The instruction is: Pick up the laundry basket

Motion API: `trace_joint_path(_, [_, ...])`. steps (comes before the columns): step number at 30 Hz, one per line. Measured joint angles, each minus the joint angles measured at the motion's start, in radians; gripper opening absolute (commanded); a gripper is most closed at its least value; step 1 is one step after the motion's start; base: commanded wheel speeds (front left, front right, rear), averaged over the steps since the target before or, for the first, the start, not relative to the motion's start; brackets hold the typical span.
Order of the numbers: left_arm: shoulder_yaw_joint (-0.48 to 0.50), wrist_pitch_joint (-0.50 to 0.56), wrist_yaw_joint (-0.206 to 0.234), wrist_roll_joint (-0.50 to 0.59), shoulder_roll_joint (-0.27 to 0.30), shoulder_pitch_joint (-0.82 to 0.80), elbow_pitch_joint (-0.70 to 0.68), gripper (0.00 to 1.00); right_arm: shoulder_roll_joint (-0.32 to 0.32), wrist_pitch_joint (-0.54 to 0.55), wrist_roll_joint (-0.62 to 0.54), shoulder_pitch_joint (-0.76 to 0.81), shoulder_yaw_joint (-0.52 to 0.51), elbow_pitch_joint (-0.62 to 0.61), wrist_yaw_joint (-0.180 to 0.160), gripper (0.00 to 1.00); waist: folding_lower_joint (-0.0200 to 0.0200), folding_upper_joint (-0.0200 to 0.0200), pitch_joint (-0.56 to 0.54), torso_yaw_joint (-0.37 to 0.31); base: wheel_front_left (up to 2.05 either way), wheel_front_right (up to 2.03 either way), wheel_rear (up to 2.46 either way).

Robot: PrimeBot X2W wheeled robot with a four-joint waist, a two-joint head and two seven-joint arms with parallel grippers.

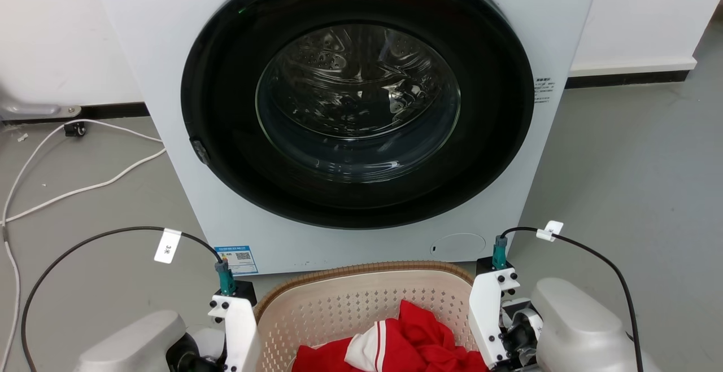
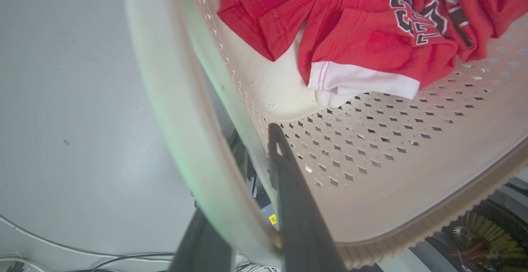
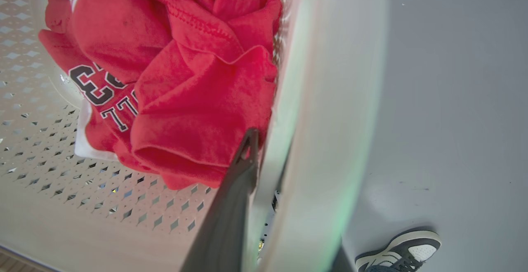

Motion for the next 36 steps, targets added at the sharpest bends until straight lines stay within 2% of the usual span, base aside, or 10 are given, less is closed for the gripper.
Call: trace_joint_path(36, [0.000, 0.010, 0.000, 0.000, -0.003, -0.014, 0.018, 0.00, 0.000, -0.018, 0.052, -0.014, 0.038, 0.026, 0.000, 0.00, 0.0001, 0.0000, 0.009, -0.005, 0.00, 0.00, 0.00])
